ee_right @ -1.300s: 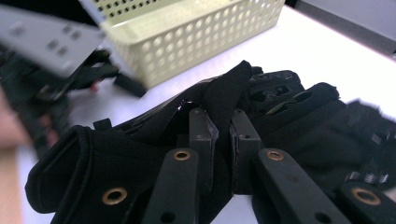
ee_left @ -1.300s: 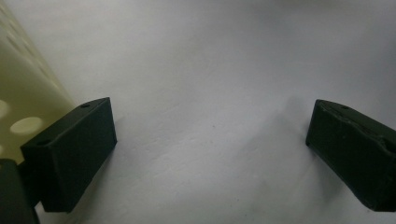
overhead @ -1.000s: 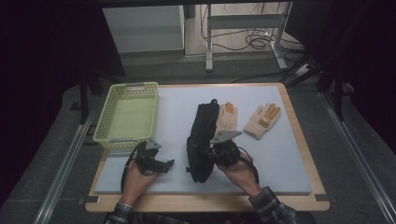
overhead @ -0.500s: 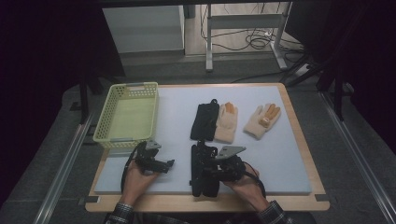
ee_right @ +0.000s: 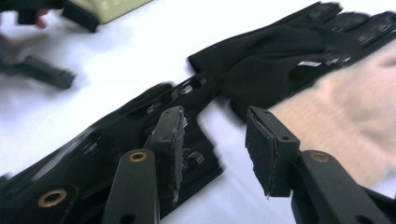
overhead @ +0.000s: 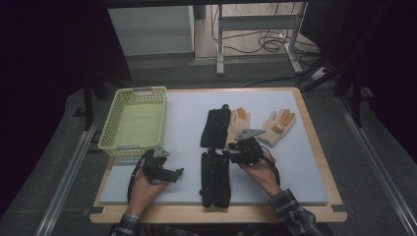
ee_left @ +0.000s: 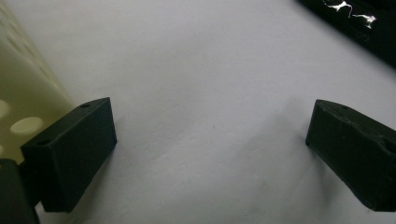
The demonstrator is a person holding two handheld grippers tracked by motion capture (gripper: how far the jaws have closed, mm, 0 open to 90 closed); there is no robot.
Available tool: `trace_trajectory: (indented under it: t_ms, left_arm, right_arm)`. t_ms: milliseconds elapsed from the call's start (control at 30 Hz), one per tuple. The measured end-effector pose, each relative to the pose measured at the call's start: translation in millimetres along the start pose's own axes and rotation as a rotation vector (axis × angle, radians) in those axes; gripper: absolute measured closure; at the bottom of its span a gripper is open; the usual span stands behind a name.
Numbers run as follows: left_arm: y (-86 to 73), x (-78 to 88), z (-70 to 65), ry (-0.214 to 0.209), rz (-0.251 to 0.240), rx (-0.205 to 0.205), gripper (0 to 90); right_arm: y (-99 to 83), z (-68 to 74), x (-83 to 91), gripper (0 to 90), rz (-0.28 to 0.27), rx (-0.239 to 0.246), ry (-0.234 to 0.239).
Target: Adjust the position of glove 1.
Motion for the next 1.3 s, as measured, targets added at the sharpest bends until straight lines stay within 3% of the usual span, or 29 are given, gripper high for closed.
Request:
trace_trajectory:
  t_ms: [167,367,500,800,933,1000,1100,1200,1300]
  left_arm:
    - [0.0,0.0,-0.2,-0.001,0.000,0.003,1.8]
    - [0.0,0.0,-0.1,-0.001,0.000,0.003,1.8]
    - [0.0,-0.1,-0.2,-0.002,-0.001,0.004,1.8]
    - [-0.1,-0.1,-0.1,-0.002,0.000,0.003,1.8]
    - [-0.1,-0.1,-0.1,-0.002,-0.001,0.003,1.8]
    - [-0.1,-0.1,-0.2,-0.001,0.000,0.003,1.8]
    - [-0.1,-0.1,-0.2,-0.001,0.000,0.002,1.8]
    - [-0.1,-0.1,-0.2,-0.001,0.000,0.002,1.8]
    - [-0.1,-0.1,-0.2,-0.001,0.000,0.002,1.8]
  right_arm:
    - [10.6,-10.0,-9.1,56.7,-0.008,-0.002,-0.017]
    - [29.5,-29.1,-27.8,69.0,0.018,0.016,-0.070]
    - [37.0,-40.4,-37.7,69.5,0.020,0.006,-0.089]
    - [43.6,-70.0,-74.7,47.1,0.058,-0.028,-0.149]
    - [38.2,-74.7,-83.2,46.6,0.098,-0.028,-0.159]
    - [35.0,-77.4,-84.2,53.3,0.084,-0.084,-0.136]
    - [35.9,-77.8,-83.3,74.8,0.099,-0.110,-0.105]
    - [35.9,-77.1,-83.6,85.7,0.107,-0.088,-0.134]
    - [36.5,-76.3,-84.0,86.9,0.113,-0.072,-0.149]
Point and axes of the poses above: each handheld gripper's, and its own axes: x roughly backward along the jaws, y roughly out of its top, z roughly to its left, the point moved 2 cm from there along -x, roughly forward along the jaws, and after that the axes turned 7 degrees about y, right-handed, at the moved point
